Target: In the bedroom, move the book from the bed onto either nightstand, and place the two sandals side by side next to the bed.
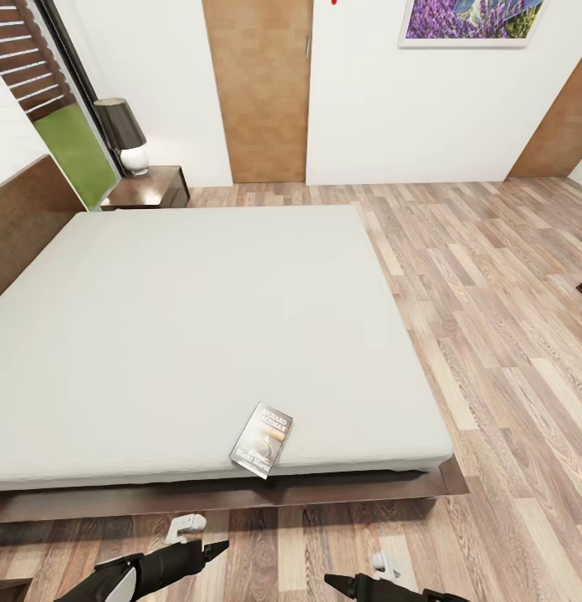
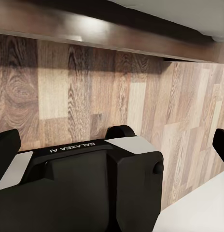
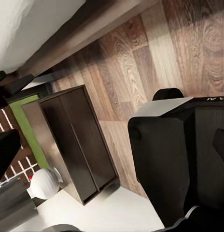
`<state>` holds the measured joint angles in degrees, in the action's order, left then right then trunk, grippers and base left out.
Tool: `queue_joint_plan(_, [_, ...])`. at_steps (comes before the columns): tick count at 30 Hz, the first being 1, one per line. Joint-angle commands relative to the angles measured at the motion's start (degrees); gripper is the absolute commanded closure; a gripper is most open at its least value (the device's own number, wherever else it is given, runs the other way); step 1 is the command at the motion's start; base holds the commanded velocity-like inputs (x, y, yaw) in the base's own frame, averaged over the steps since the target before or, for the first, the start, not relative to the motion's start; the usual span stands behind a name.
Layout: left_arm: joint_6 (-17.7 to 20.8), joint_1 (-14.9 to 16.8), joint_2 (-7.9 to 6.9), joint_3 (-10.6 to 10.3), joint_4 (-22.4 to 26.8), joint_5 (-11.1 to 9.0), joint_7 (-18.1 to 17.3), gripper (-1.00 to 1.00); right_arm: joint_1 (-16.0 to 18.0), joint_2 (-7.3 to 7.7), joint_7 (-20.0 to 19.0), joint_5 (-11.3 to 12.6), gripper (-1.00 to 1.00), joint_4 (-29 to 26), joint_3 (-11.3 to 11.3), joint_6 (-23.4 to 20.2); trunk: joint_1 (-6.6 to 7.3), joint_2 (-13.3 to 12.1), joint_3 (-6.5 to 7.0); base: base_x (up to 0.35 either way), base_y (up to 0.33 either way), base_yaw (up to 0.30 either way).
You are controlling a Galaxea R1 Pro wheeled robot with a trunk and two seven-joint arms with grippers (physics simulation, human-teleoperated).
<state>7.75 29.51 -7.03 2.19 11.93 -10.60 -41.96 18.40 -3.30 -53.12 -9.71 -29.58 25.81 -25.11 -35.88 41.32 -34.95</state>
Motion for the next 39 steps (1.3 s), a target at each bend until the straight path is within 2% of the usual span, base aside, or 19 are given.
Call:
queue_joint_plan(1, [0.60,0.02,0.00,0.23,0.02,-0.29,-0.24,-1.00,0.04,-0.21,0.09,-0.39,-1.00,-0.12,0.51,-0.34,-0.01,0.05,-0.05,0.000,0.000,0.000])
queue_joint_plan(2, [0.60,0.02,0.00,0.25,0.02,-0.29,-0.24,-1.00,0.05,-0.39,0.40,0.11,-1.00,-0.12,0.53,-0.29,-0.01,0.05,-0.05,0.000,0.000,0.000])
queue_joint_plan(3, [0.60,0.02,0.00,0.23,0.02,-0.30,-0.23,-1.00,0.06,-0.92,0.81,3.22,-1.00,-0.09,0.60,-0.23,-0.01,0.05,-0.05,0.000,0.000,0.000])
queue_joint_plan(4, [0.60,0.02,0.00,0.22,0.02,-0.30,-0.23,-1.00,0.06,-0.98,0.85,4.23,-1.00,-0.08,0.61,-0.23,-0.01,0.05,-0.05,0.000,0.000,0.000])
queue_joint_plan(5, [0.60,0.02,0.00,0.21,0.02,-0.30,-0.23,-1.00,0.06,-1.05,0.90,6.72,-1.00,-0.07,0.66,-0.22,-0.01,0.05,-0.05,0.000,0.000,0.000])
queue_joint_plan(6, [0.60,0.02,0.00,0.20,0.02,-0.30,-0.23,-1.00,0.06,-1.07,0.92,8.18,-1.00,-0.06,0.67,-0.22,-0.01,0.05,-0.05,0.000,0.000,0.000])
queue_joint_plan(7, [0.60,0.02,0.00,0.19,0.02,-0.30,-0.23,-1.00,0.06,-1.11,0.95,11.24,-1.00,-0.04,0.69,-0.21,-0.01,0.05,-0.05,0.000,0.000,0.000])
queue_joint_plan(8, [0.60,0.02,0.00,0.19,0.02,-0.30,-0.23,-1.00,0.06,-1.13,0.98,12.82,-1.00,-0.02,0.69,-0.21,-0.01,0.05,-0.05,0.000,0.000,0.000])
queue_joint_plan(11, [0.60,0.02,0.00,0.21,0.02,-0.30,-0.23,-1.00,0.06,-1.17,1.12,20.34,-1.00,0.03,0.58,-0.21,-0.01,0.05,-0.05,0.000,0.000,0.000])
queue_joint_plan(12, [0.60,0.02,0.00,0.20,0.02,-0.30,-0.23,-1.00,0.06,-1.17,1.18,21.29,-1.00,0.05,0.52,-0.21,-0.01,0.05,-0.05,0.000,0.000,0.000])
queue_joint_plan(18, [0.60,0.02,0.00,0.20,-0.01,-0.30,-0.23,-1.00,0.06,-1.37,1.19,22.90,-1.00,0.02,0.40,-0.27,-0.01,0.05,-0.05,0.000,0.000,0.000])
queue_joint_plan(23, [0.60,0.02,0.02,0.18,0.01,-0.30,-0.23,-1.00,0.06,-2.63,1.10,23.05,-1.00,0.04,0.37,-0.29,-0.01,0.05,-0.05,0.000,0.000,0.000])
queue_joint_plan(31, [0.60,0.02,0.08,0.18,0.01,-0.30,-0.23,-1.00,0.18,-3.30,1.24,23.07,-1.00,0.12,0.25,-0.29,-0.01,0.05,-0.05,0.000,0.000,0.000])
queue_joint_plan(39, [0.60,0.02,0.16,0.18,-0.02,-0.30,-0.23,-1.00,1.67,-3.55,1.00,23.21,-1.00,0.02,-0.54,-0.29,-0.01,0.05,-0.05,0.000,0.000,0.000])
